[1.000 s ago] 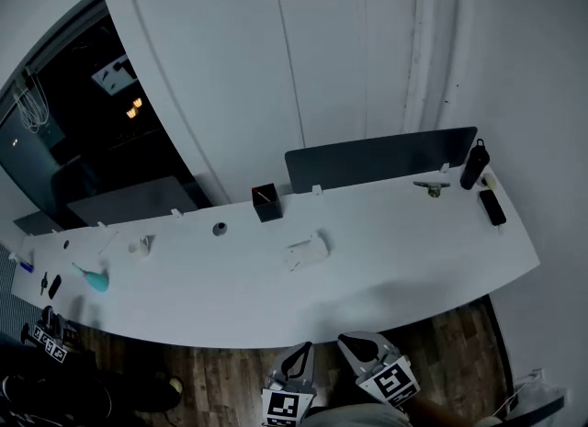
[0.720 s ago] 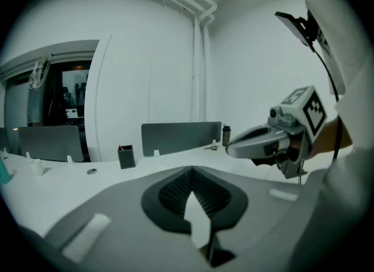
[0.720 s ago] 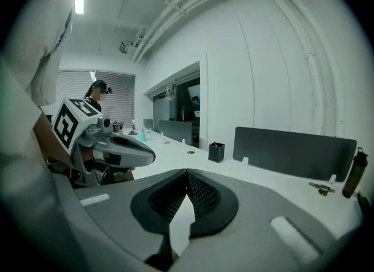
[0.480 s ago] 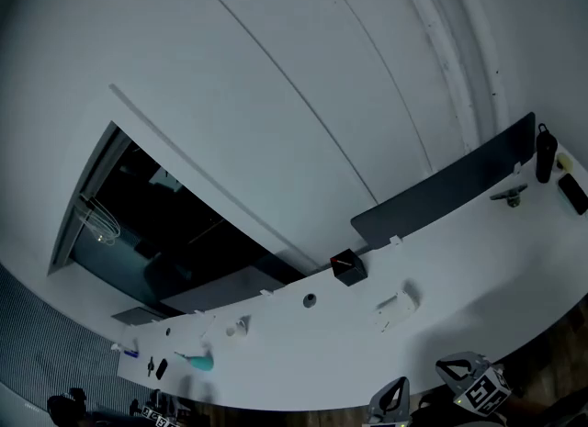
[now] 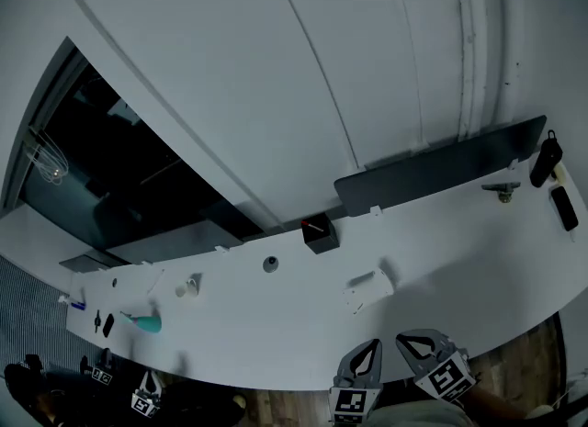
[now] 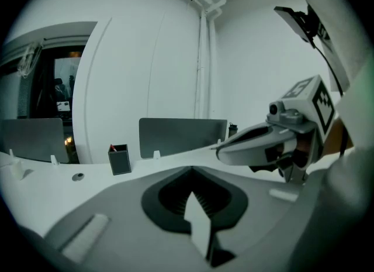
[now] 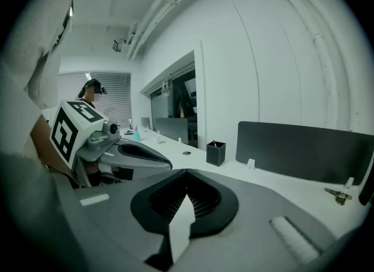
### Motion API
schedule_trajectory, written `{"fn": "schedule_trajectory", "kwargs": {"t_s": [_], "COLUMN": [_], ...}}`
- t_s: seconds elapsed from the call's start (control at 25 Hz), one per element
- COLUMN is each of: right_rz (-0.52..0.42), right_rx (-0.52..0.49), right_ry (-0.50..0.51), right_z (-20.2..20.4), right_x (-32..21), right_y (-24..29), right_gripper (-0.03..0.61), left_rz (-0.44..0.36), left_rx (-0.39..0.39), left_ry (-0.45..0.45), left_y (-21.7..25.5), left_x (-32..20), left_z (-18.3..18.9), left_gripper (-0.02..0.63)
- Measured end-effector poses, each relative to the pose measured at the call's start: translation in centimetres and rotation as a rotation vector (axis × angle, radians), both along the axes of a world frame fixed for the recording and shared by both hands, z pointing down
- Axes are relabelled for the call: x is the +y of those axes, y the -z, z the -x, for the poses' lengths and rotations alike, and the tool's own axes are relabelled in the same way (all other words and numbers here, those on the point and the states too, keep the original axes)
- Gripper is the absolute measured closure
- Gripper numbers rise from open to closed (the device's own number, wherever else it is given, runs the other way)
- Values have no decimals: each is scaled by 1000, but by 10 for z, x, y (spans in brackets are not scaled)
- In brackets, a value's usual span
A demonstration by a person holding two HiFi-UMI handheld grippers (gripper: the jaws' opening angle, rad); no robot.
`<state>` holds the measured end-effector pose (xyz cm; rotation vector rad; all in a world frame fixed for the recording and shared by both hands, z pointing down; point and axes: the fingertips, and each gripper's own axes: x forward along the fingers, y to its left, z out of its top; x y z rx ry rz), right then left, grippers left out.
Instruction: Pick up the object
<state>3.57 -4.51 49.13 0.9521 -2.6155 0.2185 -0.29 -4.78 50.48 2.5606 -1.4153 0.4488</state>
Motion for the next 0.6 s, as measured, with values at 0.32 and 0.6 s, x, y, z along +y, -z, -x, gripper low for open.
{"fn": "schedule_trajectory", "kwargs": {"t_s": [0.32, 0.6], "right_rz": [46, 81], "right_rx": [51, 164], "right_ry": [-52, -125], "right_z": [43, 48], "right_x": [-61, -93], "right_y": [-8, -30], "right_gripper": [577, 578], "left_rz": [12, 57], "left_rx": [45, 69], "left_ry": [-48, -78], "left_y": [-9, -24], "left_x": [-67, -107], "left_z": [35, 47], "left_gripper": [614, 614]}}
